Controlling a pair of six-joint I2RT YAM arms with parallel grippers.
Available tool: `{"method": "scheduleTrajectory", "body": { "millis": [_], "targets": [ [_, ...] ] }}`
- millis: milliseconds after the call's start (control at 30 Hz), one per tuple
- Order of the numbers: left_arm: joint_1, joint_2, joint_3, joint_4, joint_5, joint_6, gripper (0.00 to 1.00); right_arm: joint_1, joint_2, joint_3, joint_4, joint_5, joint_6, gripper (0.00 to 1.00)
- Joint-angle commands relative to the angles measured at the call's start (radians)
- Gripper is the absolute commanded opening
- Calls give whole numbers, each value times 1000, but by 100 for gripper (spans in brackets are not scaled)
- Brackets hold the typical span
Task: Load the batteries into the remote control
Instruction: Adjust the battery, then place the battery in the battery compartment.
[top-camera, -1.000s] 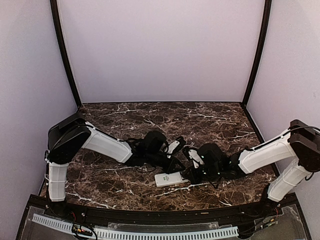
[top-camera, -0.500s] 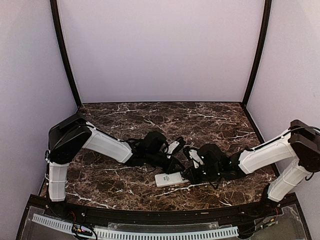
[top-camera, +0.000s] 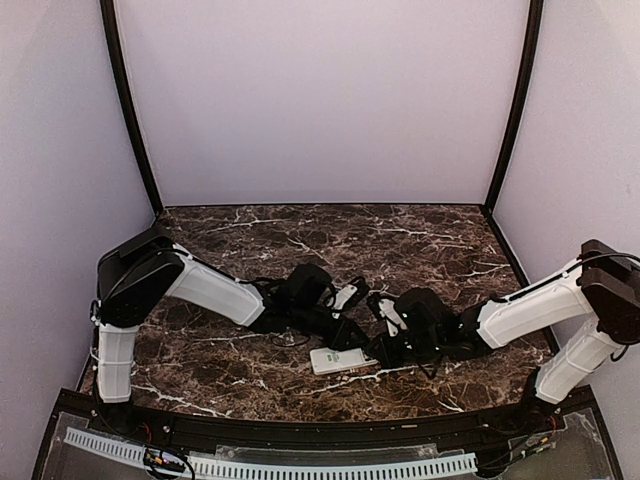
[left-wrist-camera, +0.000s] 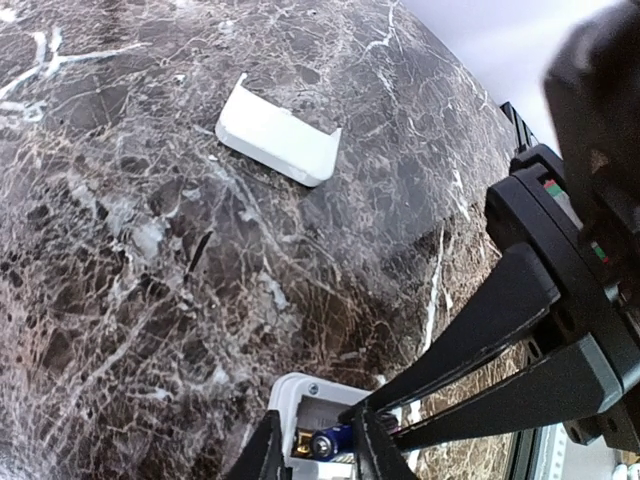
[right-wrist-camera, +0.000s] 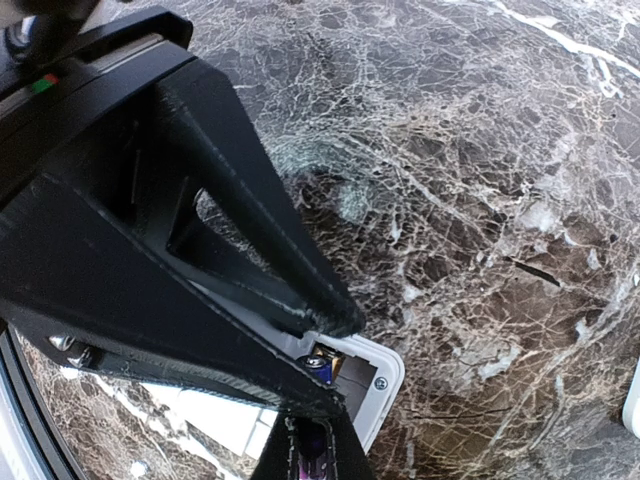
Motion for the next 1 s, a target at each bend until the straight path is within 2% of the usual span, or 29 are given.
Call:
{"method": "scheduleTrajectory", "body": {
  "millis": [0, 367, 567, 800, 967],
  "targets": [
    [0, -15, -17, -96, 17, 25, 27, 5, 6, -24, -93, 63, 33, 0],
    [0, -146, -84, -243, -111, 244, 52, 5, -14, -25, -150, 92, 66, 0],
    [-58, -187, -123, -288, -169, 394, 64, 5, -10, -25, -166, 88, 73, 0],
    [-94, -155, -124, -349, -238, 450, 67, 4, 4, 0, -220, 113, 83, 0],
    [-94, -156, -141, -394, -260, 474, 63, 4, -3, 3, -236, 120, 86, 2]
  ]
}}
